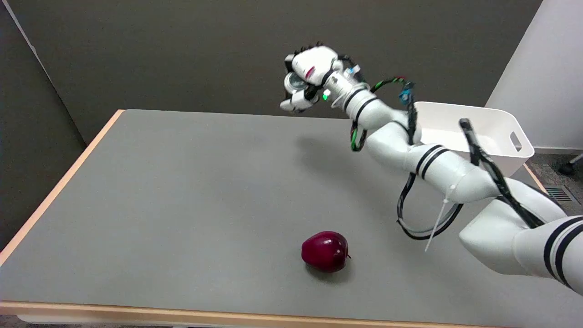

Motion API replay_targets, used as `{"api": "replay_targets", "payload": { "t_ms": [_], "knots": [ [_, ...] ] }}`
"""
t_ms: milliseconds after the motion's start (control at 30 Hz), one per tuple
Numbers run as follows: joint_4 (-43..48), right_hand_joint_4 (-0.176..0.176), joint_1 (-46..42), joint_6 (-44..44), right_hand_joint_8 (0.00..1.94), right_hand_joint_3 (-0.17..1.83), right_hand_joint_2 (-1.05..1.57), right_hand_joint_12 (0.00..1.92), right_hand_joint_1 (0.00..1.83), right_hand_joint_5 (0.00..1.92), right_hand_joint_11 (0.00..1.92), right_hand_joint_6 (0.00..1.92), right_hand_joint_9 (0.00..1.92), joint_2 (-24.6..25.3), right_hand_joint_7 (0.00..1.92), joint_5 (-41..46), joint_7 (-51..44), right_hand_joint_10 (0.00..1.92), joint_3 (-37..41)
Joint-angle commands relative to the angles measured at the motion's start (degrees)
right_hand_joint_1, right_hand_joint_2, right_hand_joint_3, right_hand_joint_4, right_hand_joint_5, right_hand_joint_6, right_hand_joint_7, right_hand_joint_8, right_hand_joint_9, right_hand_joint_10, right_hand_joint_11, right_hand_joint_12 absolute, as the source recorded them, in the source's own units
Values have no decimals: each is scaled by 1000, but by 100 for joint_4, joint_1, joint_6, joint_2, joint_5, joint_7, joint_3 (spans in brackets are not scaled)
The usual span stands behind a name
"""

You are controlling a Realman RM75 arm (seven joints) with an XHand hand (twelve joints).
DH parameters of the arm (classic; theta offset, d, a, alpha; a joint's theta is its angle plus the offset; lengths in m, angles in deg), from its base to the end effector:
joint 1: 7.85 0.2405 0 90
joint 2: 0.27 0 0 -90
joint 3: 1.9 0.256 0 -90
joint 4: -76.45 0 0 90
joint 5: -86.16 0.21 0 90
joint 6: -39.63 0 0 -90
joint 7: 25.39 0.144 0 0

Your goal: Place the black can into the white box.

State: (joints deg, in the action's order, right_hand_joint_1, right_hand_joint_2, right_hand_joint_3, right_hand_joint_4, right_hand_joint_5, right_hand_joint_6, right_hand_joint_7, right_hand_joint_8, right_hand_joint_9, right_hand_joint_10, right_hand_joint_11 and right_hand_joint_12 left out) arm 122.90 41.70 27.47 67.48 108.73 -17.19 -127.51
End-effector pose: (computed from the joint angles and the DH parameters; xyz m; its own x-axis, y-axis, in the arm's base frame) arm -0.1491 -0.5281 0.2826 0.9776 0.1604 -0.1360 0.1630 -0.1692 0.9720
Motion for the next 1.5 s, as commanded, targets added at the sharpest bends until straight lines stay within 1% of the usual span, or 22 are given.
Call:
{"api": "replay_targets", "payload": {
  "t_ms": [33, 167, 333, 433, 533, 633, 833, 933, 1067, 1200, 1267, 1333, 1367, 1433, 1500],
  "knots": [
    [1831, -176, -1095, 784, 1505, 463, 1038, 1786, 1190, 702, 593, 1477, 864, -1135, 754, -171, -846, 1514, 2690],
    [2273, -176, -2278, 272, 1501, 472, 1032, 1809, 1191, 704, 634, 1476, 875, -1350, 757, 852, -929, 1520, 3971],
    [2665, -176, -3290, -24, 1500, 482, 1026, 1842, 1193, 706, 640, 1476, 896, -1393, 761, 1880, -1481, 1542, 5035],
    [2753, -176, -3873, -167, 1501, 488, 1023, 1851, 1193, 707, 645, 1477, 900, -1409, 761, 2381, -1620, 1548, 5616],
    [2727, -176, -4330, -322, 1501, 496, 1018, 1851, 1194, 709, 656, 1477, 901, -1471, 763, 2727, -1735, 1552, 5938],
    [2673, -176, -4659, -516, 1500, 497, 1017, 1853, 1194, 709, 660, 1476, 904, -1529, 764, 3050, -1752, 1554, 6071],
    [2635, -176, -4925, -565, 1500, 508, 1010, 1859, 1195, 712, 670, 1476, 909, -1513, 767, 3329, -1979, 1558, 6421],
    [2546, -176, -4946, -520, 1503, 514, 1008, 1856, 1195, 712, 675, 1478, 909, -1535, 767, 3329, -1997, 1559, 6434],
    [2344, -176, -4913, -448, 1506, 520, 1006, 1851, 1194, 712, 679, 1481, 912, -1699, 766, 3329, -1997, 1563, 6110],
    [2013, -176, -4651, -437, 1508, 524, 1004, 1850, 1194, 711, 680, 1482, 912, -1995, 766, 3332, -1994, 1567, 5313],
    [1857, -176, -4412, -409, 1509, 525, 1004, 1850, 1194, 711, 680, 1483, 912, -2028, 765, 3379, -1976, 1569, 4965],
    [1761, -176, -4233, -352, 1509, 526, 1004, 1850, 1194, 711, 680, 1483, 912, -2033, 765, 3623, -1949, 1570, 4704],
    [1727, -176, -4135, -300, 1510, 526, 1004, 1850, 1194, 711, 680, 1484, 912, -2036, 765, 3887, -1949, 1570, 4548],
    [1695, -176, -4000, -188, 1492, 447, 1043, 1832, 1192, 703, 657, 1470, 909, -2051, 757, 4244, -1960, 1541, 4414],
    [1672, 32, -3868, 60, 683, 837, 679, 1460, 657, 314, 273, 650, 467, -2065, 515, 4389, -1986, 1017, 4312]
  ]
}}
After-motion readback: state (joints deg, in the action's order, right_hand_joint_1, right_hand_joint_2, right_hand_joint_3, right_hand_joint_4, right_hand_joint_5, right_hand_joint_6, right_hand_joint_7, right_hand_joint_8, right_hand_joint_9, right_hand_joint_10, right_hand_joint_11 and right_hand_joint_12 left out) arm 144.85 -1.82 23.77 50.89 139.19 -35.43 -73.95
